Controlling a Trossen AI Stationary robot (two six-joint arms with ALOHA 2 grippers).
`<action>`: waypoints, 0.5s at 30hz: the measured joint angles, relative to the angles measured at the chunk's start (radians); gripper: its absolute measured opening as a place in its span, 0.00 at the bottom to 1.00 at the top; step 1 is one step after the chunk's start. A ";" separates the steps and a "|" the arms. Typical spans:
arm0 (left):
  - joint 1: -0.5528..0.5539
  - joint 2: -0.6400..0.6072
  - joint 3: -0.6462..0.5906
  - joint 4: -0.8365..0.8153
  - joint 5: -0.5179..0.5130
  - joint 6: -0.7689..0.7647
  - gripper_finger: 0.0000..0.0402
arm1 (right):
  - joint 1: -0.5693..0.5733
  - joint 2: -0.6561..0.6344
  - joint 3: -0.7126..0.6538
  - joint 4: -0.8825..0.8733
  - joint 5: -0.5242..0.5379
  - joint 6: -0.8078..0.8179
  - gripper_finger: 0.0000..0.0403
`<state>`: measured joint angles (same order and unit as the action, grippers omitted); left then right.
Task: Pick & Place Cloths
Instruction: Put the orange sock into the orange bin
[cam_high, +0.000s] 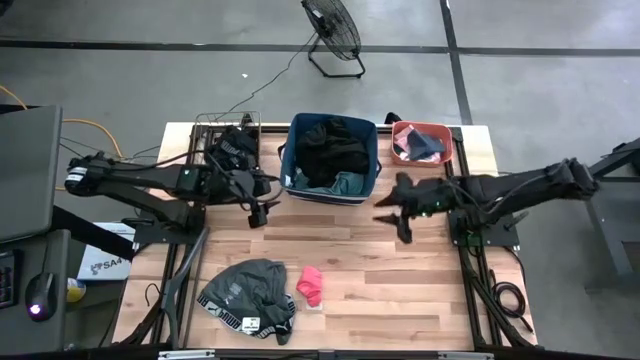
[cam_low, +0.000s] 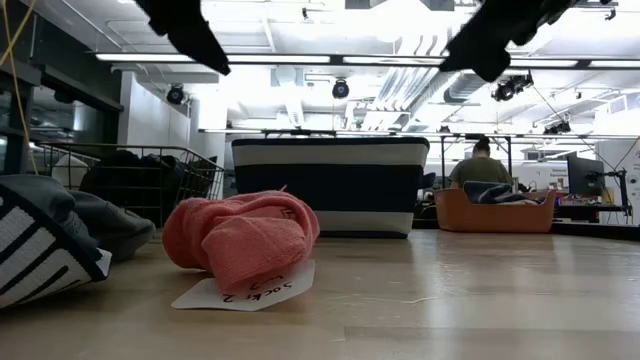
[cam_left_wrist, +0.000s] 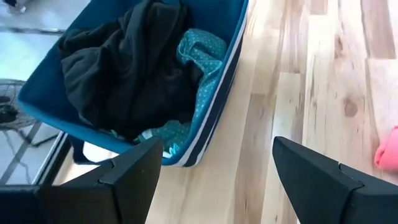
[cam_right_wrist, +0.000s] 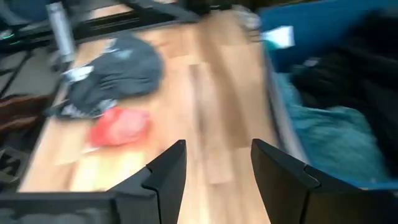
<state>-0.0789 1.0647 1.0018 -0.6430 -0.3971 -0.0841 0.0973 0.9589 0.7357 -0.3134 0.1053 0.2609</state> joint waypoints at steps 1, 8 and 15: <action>0.000 -0.019 -0.027 0.026 0.001 0.000 0.74 | 0.029 0.012 0.000 0.019 0.000 -0.002 0.43; 0.000 -0.155 -0.209 0.149 0.048 -0.046 0.74 | 0.157 0.158 0.000 0.134 0.000 -0.051 0.43; 0.000 -0.248 -0.305 0.213 0.051 -0.104 0.74 | 0.200 0.349 0.000 0.192 -0.005 -0.113 0.43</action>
<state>-0.0788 0.8172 0.6970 -0.4296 -0.3465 -0.1882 0.2976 1.3080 0.7353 -0.1218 0.0999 0.1476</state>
